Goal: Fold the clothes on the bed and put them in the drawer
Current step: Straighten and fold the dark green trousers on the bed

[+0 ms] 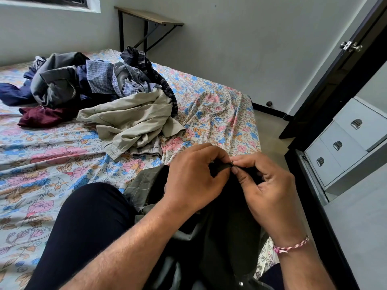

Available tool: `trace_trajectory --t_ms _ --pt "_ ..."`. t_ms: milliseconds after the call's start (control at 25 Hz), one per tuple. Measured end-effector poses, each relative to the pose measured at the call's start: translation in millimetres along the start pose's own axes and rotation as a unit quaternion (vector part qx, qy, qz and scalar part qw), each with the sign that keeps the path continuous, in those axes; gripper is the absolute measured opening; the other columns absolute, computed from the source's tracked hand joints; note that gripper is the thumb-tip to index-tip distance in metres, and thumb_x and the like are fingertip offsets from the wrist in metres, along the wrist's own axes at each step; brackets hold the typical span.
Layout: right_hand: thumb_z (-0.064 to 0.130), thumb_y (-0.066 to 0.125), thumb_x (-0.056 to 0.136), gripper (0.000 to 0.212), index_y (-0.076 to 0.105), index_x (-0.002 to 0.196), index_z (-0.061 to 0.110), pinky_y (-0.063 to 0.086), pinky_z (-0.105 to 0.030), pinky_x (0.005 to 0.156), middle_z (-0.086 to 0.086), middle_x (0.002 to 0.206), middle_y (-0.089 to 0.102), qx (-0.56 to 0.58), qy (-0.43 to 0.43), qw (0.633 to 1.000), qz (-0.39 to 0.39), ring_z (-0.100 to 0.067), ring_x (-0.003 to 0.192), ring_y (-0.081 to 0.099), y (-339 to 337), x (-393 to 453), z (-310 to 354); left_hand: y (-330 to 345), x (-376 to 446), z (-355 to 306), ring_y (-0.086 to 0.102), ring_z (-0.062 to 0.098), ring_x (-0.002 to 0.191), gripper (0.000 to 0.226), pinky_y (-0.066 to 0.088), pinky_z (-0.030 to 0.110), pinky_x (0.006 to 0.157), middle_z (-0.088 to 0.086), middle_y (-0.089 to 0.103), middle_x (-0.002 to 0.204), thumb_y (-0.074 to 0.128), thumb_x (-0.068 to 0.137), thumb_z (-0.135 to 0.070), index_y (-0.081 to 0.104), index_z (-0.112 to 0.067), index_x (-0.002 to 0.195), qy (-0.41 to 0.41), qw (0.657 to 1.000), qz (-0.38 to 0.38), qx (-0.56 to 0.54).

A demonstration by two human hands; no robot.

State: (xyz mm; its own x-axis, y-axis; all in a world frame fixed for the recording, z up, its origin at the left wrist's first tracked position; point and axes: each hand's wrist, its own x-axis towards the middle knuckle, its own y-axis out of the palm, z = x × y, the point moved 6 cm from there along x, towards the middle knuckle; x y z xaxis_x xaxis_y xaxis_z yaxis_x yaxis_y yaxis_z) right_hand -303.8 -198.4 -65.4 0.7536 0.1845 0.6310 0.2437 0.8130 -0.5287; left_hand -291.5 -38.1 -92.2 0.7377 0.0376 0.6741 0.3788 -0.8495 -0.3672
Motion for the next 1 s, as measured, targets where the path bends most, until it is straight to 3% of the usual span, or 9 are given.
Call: trace_trajectory --t_ms 120,320,440,640,720,800,840,920,1000 --pt "0.02 0.084 0.085 0.012 0.073 0.082 0.026 0.049 -0.013 0.069 0.016 0.077 0.071 -0.031 0.11 0.993 0.016 -0.001 0.076 0.068 0.8 1.1 -34.9 5.8 8.5 25.6 0.069 0.011 0.088 0.013 0.057 0.037 0.078 -0.011 0.073 0.095 0.073 0.088 -0.024 0.077 -0.023 0.1 0.067 0.989 0.131 0.033" --pt "0.018 0.084 0.081 0.009 0.076 0.082 0.014 0.052 -0.03 0.068 -0.002 0.075 0.073 0.145 0.25 0.956 0.039 -0.015 0.069 0.063 -0.6 1.5 -75.5 -22.5 18.5 65.7 0.072 0.013 0.095 0.02 0.057 0.033 0.089 -0.007 0.077 0.097 0.074 0.094 -0.01 0.081 -0.026 0.104 -0.002 0.989 0.123 -0.086" --pt "0.019 0.082 0.079 0.009 0.077 0.082 0.011 0.051 -0.024 0.062 -0.007 0.075 0.071 0.216 0.28 0.934 0.057 -0.017 0.068 0.06 -3.9 0.2 -82.3 -27.4 20.5 78.0 0.074 0.014 0.101 0.021 0.056 0.03 0.095 -0.008 0.08 0.098 0.076 0.092 -0.015 0.08 -0.034 0.098 -0.075 0.978 0.095 -0.17" --pt "0.019 0.084 0.079 0.012 0.076 0.076 0.012 0.05 -0.023 0.061 0.0 0.069 0.071 0.178 0.239 0.953 0.052 -0.008 0.063 0.061 -12.3 2.6 -80.5 -40.5 21.6 95.2 0.07 0.0 0.085 0.022 0.055 0.03 0.084 -0.013 0.078 0.09 0.075 0.094 -0.008 0.08 -0.03 0.096 -0.12 0.979 0.134 -0.093" --pt "0.034 0.085 0.079 0.024 0.076 0.081 0.011 0.05 -0.025 0.063 -0.001 0.073 0.071 0.249 0.152 0.924 0.247 -0.011 0.067 0.063 -6.1 -5.8 -60.7 -43.9 12.1 87.4 0.072 0.011 0.085 0.017 0.057 0.03 0.081 0.002 0.079 0.093 0.075 0.092 -0.009 0.08 -0.016 0.106 -0.1 0.928 0.253 -0.253" --pt "0.032 0.081 0.086 0.032 0.074 0.099 0.002 0.054 -0.031 0.068 -0.011 0.084 0.073 0.334 0.1 0.84 0.415 -0.021 0.073 0.067 1.2 -24.4 -38.7 -48.0 4.0 70.4 0.074 0.029 0.083 0.049 0.06 0.037 0.078 0.026 0.075 0.101 0.08 0.089 -0.025 0.066 0.007 0.124 -0.097 0.804 0.332 -0.483" --pt "0.025 0.079 0.088 0.032 0.072 0.105 -0.001 0.056 -0.032 0.07 -0.013 0.088 0.074 0.333 0.108 0.827 0.44 -0.025 0.075 0.07 7.8 -31.1 -41.6 -46.0 5.5 73.0 0.073 0.033 0.08 0.06 0.06 0.04 0.076 0.03 0.073 0.103 0.079 0.089 -0.033 0.062 0.008 0.128 -0.103 0.782 0.326 -0.521" --pt "0.019 0.076 0.091 0.016 0.075 0.107 0.016 0.057 -0.025 0.071 -0.007 0.093 0.076 0.213 0.169 0.895 0.354 -0.022 0.08 0.073 25.6 -31.2 -72.9 -33.4 14.2 99.6 0.07 0.029 0.076 0.044 0.058 0.039 0.072 0.025 0.074 0.102 0.076 0.092 -0.035 0.069 -0.003 0.122 -0.16 0.859 0.217 -0.434" --pt "0.025 0.073 0.095 0.015 0.071 0.109 0.031 0.054 -0.019 0.069 0.004 0.098 0.073 0.036 0.27 0.932 0.239 -0.012 0.084 0.07 42.2 -31.3 -114.3 -12.2 15.3 127.8 0.069 0.019 0.073 0.016 0.056 0.036 0.071 0.013 0.076 0.096 0.072 0.098 -0.026 0.073 -0.014 0.109 -0.235 0.939 0.154 -0.198"
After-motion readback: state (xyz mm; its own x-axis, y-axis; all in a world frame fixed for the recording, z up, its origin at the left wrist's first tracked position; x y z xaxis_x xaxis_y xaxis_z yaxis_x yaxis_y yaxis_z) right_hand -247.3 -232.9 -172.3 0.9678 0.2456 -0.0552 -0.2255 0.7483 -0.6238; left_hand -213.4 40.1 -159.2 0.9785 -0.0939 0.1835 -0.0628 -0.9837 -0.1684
